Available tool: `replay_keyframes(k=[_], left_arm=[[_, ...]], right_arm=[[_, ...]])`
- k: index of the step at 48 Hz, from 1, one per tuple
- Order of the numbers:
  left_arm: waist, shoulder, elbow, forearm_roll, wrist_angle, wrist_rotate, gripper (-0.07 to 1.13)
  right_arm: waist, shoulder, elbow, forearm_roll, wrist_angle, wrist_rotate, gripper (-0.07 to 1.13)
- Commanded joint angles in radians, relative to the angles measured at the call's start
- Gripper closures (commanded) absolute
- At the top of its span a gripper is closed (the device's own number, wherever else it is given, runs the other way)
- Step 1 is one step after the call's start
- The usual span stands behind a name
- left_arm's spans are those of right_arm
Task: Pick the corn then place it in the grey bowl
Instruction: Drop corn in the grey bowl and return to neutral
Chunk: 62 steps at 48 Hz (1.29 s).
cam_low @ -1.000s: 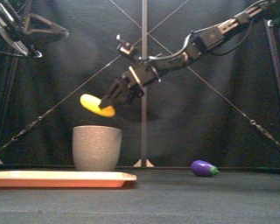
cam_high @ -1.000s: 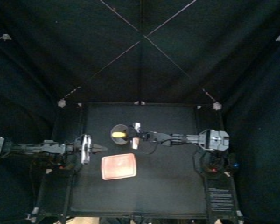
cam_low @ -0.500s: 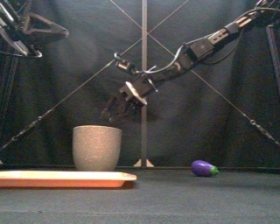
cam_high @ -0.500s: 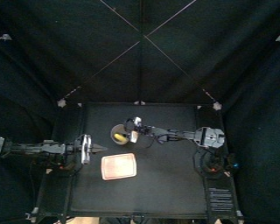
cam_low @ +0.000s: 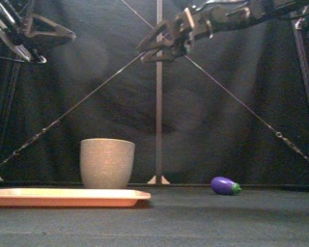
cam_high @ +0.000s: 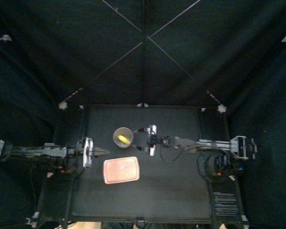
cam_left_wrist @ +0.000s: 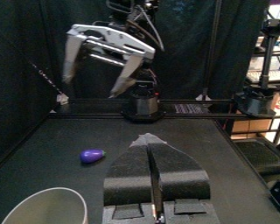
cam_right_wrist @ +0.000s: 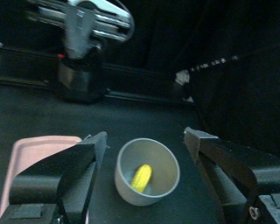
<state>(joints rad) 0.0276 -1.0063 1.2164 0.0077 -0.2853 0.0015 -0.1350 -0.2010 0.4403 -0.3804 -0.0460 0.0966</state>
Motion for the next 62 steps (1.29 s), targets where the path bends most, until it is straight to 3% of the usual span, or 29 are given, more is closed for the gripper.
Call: replay_keyframes(k=[1,17,34,62], left_arm=[[0.003,-0.008,-0.023,0.005,-0.005,0.002,1.09],[0.006,-0.043,-0.026,0.049,-0.006,0.002,1.09],[0.018,-0.051,-0.028,0.081,-0.014,0.006,1.09],[0.034,-0.051,-0.023,0.103,-0.04,0.005,1.09]], right_arm=[[0.037,-0.13,0.075,-0.002,-0.02,0.002,0.03],[0.107,-0.482,0.35,0.043,-0.04,0.005,0.03],[0.098,-0.755,0.552,0.206,-0.043,0.005,0.03],[0.054,-0.862,0.704,0.232,-0.043,0.005,0.03]])
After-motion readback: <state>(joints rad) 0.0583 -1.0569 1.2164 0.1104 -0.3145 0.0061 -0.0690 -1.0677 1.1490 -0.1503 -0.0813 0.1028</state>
